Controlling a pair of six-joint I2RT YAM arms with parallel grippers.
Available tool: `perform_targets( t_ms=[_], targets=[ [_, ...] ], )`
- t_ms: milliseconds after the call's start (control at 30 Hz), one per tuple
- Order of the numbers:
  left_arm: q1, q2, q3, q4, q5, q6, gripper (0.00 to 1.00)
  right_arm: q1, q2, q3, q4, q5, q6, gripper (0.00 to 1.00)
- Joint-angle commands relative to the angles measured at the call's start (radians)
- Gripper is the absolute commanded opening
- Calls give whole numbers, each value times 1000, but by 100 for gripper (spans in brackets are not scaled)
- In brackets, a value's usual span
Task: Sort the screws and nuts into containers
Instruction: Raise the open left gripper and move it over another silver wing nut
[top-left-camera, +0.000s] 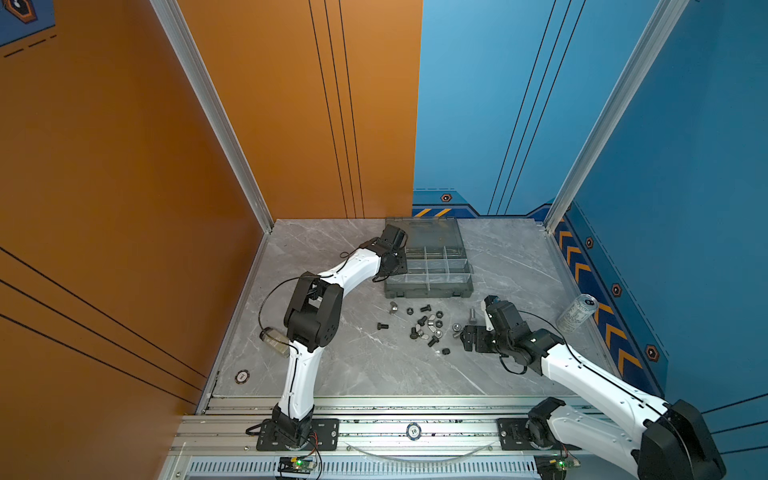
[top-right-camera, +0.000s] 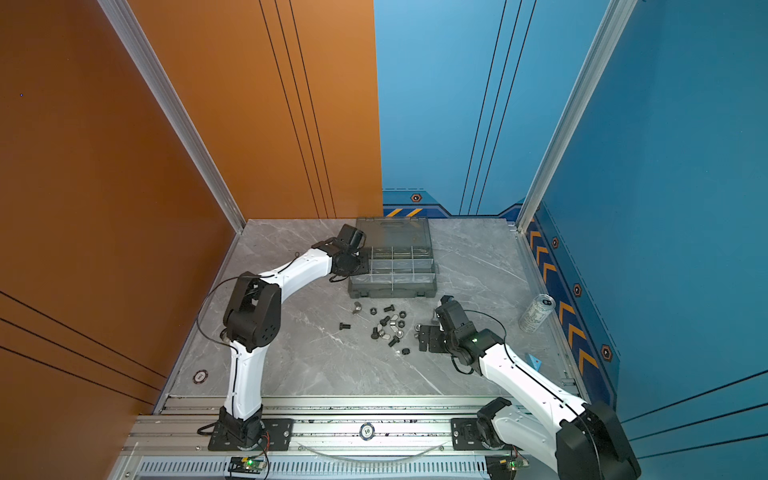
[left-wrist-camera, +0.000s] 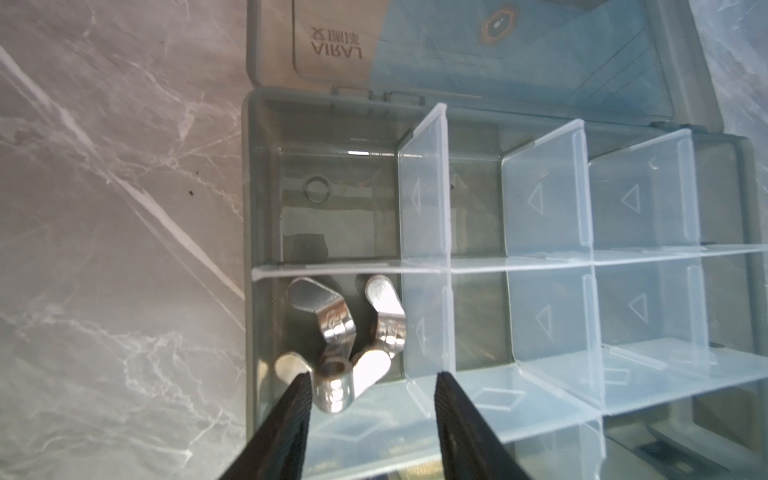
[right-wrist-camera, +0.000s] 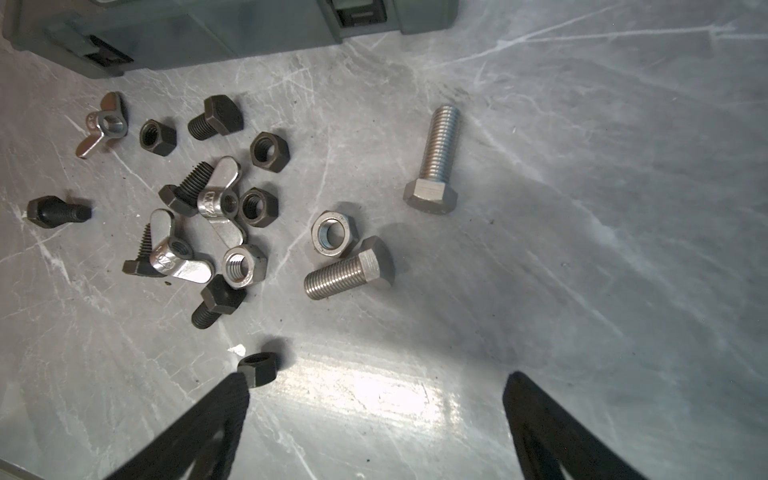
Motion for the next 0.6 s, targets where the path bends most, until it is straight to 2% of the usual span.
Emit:
perform_targets(
  t_ms=[0, 133, 267, 467, 567],
  targets=[
    [-19, -120, -61, -3, -3, -29, 53, -3, -60, -3, -33, 14, 10, 98],
    [-73, -210, -158, -3, -37, -56, 55, -1, -118, -21, -26, 14, 17, 98],
    [-166, -285, -257, -3, -94, -89, 58, 0, -149, -42, -26, 8, 30, 98],
    [-337, -316, -372, 6, -132, -206, 59, 2, -163, -44, -47, 24, 37, 98],
    [-386, -305, -417, 36, -137, -253, 60, 3, -169, -46, -47, 27, 42, 98]
  ],
)
